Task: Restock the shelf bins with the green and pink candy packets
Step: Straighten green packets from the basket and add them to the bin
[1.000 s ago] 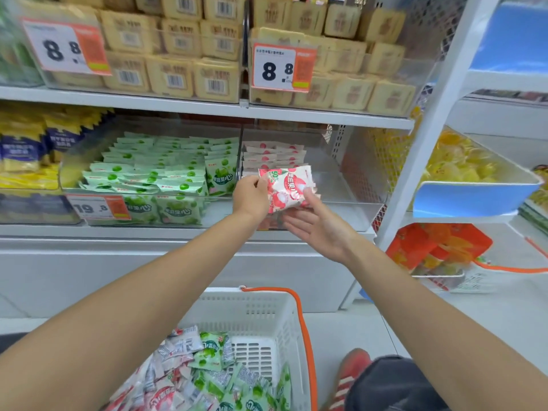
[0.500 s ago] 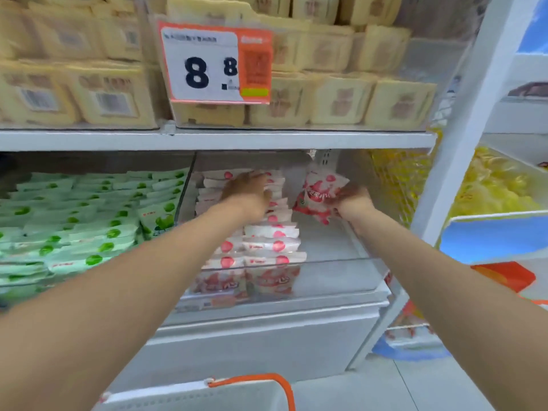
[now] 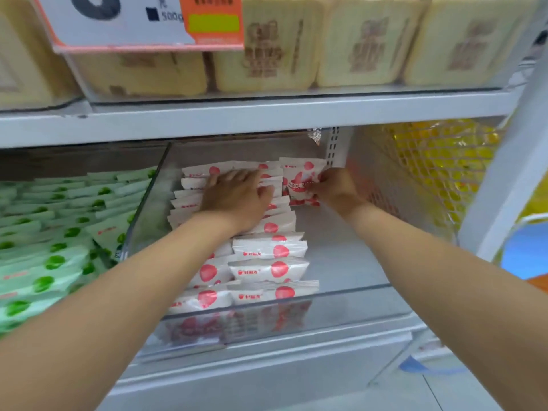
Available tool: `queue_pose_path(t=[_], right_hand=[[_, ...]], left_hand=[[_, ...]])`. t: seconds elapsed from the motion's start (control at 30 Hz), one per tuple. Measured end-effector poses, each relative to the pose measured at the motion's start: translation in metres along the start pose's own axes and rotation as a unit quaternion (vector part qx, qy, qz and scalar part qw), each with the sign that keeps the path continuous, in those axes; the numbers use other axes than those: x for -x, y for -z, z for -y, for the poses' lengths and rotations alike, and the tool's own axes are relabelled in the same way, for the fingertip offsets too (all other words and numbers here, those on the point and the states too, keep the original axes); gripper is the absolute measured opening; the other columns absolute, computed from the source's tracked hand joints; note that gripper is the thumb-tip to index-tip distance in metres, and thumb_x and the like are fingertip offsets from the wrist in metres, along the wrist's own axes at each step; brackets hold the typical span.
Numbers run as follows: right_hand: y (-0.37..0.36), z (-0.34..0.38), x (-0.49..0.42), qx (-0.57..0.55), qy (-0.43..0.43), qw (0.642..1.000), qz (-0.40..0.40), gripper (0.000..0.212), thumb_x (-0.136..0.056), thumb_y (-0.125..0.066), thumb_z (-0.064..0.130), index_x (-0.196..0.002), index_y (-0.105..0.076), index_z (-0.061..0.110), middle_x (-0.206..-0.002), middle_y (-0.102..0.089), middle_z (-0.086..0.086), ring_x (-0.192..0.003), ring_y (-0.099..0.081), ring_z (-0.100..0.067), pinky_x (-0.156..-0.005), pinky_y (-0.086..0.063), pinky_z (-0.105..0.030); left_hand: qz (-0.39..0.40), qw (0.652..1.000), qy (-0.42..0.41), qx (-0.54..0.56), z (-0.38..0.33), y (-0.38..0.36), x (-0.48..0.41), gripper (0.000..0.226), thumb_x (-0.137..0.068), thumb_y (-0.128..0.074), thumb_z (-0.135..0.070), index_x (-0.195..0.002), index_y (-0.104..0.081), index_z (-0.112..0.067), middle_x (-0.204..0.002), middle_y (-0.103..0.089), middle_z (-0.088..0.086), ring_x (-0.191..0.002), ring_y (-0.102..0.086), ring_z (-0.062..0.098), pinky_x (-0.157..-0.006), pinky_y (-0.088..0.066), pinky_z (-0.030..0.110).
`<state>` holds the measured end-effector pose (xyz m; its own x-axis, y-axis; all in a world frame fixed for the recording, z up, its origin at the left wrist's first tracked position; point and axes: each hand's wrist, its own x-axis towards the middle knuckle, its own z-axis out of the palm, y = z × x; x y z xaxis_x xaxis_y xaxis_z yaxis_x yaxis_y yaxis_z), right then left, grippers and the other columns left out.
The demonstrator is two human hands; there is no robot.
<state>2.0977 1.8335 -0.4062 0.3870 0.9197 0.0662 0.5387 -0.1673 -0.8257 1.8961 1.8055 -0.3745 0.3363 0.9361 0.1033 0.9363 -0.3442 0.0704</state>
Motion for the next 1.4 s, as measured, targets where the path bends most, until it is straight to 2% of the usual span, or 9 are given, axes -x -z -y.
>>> queue_pose_path(t=[0.23, 0.3, 0.43, 0.57, 0.73, 0.97, 1.17, 1.27, 1.4], right_hand=[[0.007, 0.001, 0.007, 0.013, -0.04, 0.999, 0.015, 0.024, -0.086, -0.072, 0.011, -0.069, -0.054, 0.013, -0.074, -0.056, 0.002, -0.065, -0.055, -0.009, -0.042, -0.037, -0.007], [0.012, 0.004, 0.014, 0.058, -0.051, 0.997, 0.01, 0.008, -0.087, -0.069, 0.009, -0.089, -0.06, 0.009, -0.088, -0.062, -0.003, -0.087, -0.06, -0.018, -0.055, -0.042, -0.014], [0.026, 0.028, 0.05, 0.145, 0.015, 0.989, 0.017, 0.027, -0.09, -0.064, 0.007, -0.116, -0.064, -0.002, -0.12, -0.065, -0.015, -0.11, -0.062, -0.027, -0.09, -0.05, -0.029], [0.035, 0.053, 0.114, 0.134, 0.149, 0.98, 0.003, 0.019, -0.086, -0.063, 0.008, -0.101, -0.074, 0.006, -0.106, -0.072, -0.01, -0.1, -0.066, -0.025, -0.088, -0.05, -0.024], [0.023, 0.064, 0.205, 0.115, 0.266, 0.955, -0.059, 0.01, -0.08, -0.064, 0.009, -0.085, -0.069, 0.015, -0.081, -0.06, 0.005, -0.075, -0.056, -0.014, -0.069, -0.047, -0.03], [-0.052, 0.01, 0.327, 0.133, 0.256, 0.95, 0.12, 0.011, -0.077, -0.061, 0.01, -0.082, -0.069, 0.015, -0.08, -0.067, 0.001, -0.076, -0.061, -0.02, -0.069, -0.05, -0.033], [-0.126, -0.088, 0.388, 0.336, 0.088, 0.81, 0.472, 0.02, -0.087, -0.059, 0.009, -0.103, -0.071, 0.004, -0.117, -0.066, -0.011, -0.106, -0.061, -0.027, -0.092, -0.049, -0.035], [-0.154, -0.137, 0.42, 0.423, 0.021, 0.722, 0.547, 0.018, -0.091, -0.054, 0.011, -0.093, -0.067, -0.002, -0.1, -0.065, -0.018, -0.086, -0.059, -0.03, -0.095, -0.05, -0.046], [-0.17, -0.182, 0.449, 0.448, 0.018, 0.673, 0.589, 0.047, -0.091, -0.049, 0.001, -0.137, -0.045, 0.004, -0.138, -0.049, -0.014, -0.123, -0.051, -0.031, -0.101, -0.046, -0.041]], left_hand=[[-0.01, 1.0, -0.011, 0.018, 0.002, 0.0, 0.001, 0.058, -0.102, -0.015, -0.051, -0.156, -0.016, -0.028, -0.163, -0.016, -0.005, -0.15, -0.013, 0.017, -0.122, -0.004, 0.042], [-0.014, 0.999, -0.015, 0.039, 0.0, 0.006, 0.006, 0.057, -0.103, -0.017, -0.049, -0.155, -0.019, -0.026, -0.163, -0.016, -0.005, -0.15, -0.012, 0.016, -0.122, -0.005, 0.042], [-0.032, 0.993, 0.018, 0.114, -0.009, 0.026, 0.031, 0.051, -0.104, -0.027, -0.044, -0.149, -0.036, -0.022, -0.157, -0.032, -0.001, -0.144, -0.029, 0.022, -0.118, -0.025, 0.04], [-0.137, 0.979, 0.008, 0.15, -0.012, 0.036, 0.084, 0.023, -0.096, -0.048, -0.031, -0.107, -0.064, -0.019, -0.107, -0.066, 0.004, -0.098, -0.059, 0.024, -0.084, -0.051, 0.039], [-0.181, 0.96, 0.032, 0.213, -0.013, 0.049, 0.179, 0.01, -0.088, -0.054, -0.026, -0.078, -0.058, -0.027, -0.078, -0.062, -0.008, -0.076, -0.058, 0.018, -0.06, -0.04, 0.03], [-0.007, 0.955, 0.144, 0.26, 0.036, -0.015, 0.295, 0.01, -0.084, -0.057, -0.024, -0.074, -0.059, -0.025, -0.082, -0.067, -0.001, -0.084, -0.063, 0.025, -0.073, -0.051, 0.033], [0.154, 0.936, 0.172, 0.264, 0.099, -0.099, 0.363, 0.017, -0.083, -0.056, -0.013, -0.069, -0.062, -0.02, -0.077, -0.063, -0.004, -0.084, -0.064, 0.023, -0.073, -0.05, 0.029], [0.214, 0.931, 0.176, 0.236, 0.116, -0.127, 0.381, 0.021, -0.087, -0.056, -0.015, -0.069, -0.057, -0.025, -0.082, -0.06, -0.005, -0.084, -0.06, 0.018, -0.076, -0.047, 0.027], [0.279, 0.923, 0.151, 0.217, 0.115, -0.148, 0.387, 0.029, -0.087, -0.053, -0.018, -0.06, -0.048, -0.026, -0.077, -0.058, -0.007, -0.075, -0.057, 0.014, -0.072, -0.049, 0.03]])
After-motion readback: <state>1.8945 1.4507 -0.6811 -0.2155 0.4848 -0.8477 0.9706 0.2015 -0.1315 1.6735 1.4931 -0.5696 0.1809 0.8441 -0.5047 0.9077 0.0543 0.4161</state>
